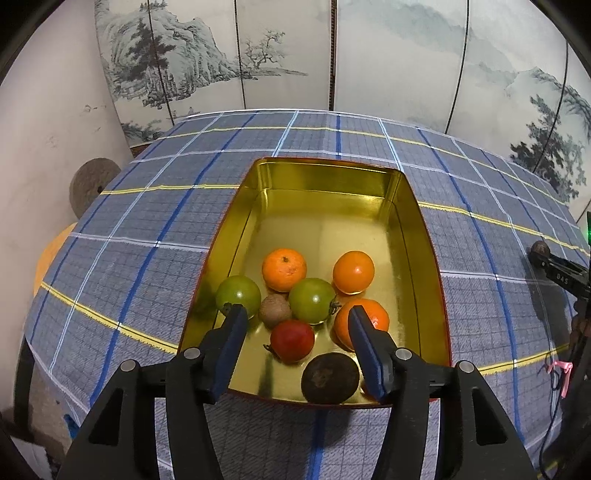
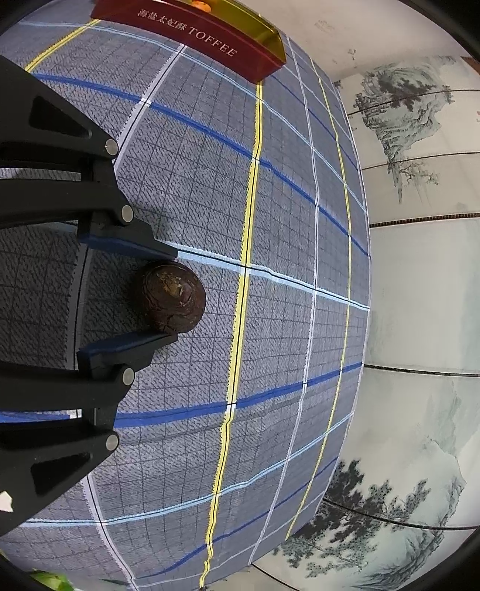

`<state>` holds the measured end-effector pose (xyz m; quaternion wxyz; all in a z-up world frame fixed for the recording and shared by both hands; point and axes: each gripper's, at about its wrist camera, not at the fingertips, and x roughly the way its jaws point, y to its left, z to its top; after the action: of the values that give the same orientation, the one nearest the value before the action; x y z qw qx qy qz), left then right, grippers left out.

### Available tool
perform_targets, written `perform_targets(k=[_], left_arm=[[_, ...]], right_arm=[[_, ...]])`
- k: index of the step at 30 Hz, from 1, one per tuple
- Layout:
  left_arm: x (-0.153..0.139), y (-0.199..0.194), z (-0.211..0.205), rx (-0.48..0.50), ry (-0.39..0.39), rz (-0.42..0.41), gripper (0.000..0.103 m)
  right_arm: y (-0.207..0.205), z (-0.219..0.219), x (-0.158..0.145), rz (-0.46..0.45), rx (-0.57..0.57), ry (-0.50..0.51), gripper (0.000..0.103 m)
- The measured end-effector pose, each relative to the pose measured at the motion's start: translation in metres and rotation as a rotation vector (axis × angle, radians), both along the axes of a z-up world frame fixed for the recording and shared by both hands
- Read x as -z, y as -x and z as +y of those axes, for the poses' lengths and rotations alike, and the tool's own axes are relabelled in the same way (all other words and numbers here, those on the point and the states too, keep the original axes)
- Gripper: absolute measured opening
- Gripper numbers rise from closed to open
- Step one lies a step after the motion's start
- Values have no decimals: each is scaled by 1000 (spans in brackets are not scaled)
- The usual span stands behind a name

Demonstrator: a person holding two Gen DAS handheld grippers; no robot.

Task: Organize fruits
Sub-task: 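Carry the held passion fruit over the tin tray with the right gripper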

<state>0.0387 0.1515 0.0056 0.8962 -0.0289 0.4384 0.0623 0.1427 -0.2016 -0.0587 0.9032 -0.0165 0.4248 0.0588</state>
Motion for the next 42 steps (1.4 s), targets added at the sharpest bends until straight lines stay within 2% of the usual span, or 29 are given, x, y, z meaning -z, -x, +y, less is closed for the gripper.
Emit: perform_targets(k=[8,15,32,42], left_arm=[[0,4,1,-9,5,0,58],[0,8,5,-19,8,-4,58],[-8,23,31,-88,14,-25,59],[-7,32,48,-132,14,-19,59]], right_arm=[[12,12,-13,-14,-33,-16,34],[26,44,-32,-32,-127,-44,34],[65,158,-76,-81,-420,-116,34],[79,229,-77,-62,-583,-130,34]])
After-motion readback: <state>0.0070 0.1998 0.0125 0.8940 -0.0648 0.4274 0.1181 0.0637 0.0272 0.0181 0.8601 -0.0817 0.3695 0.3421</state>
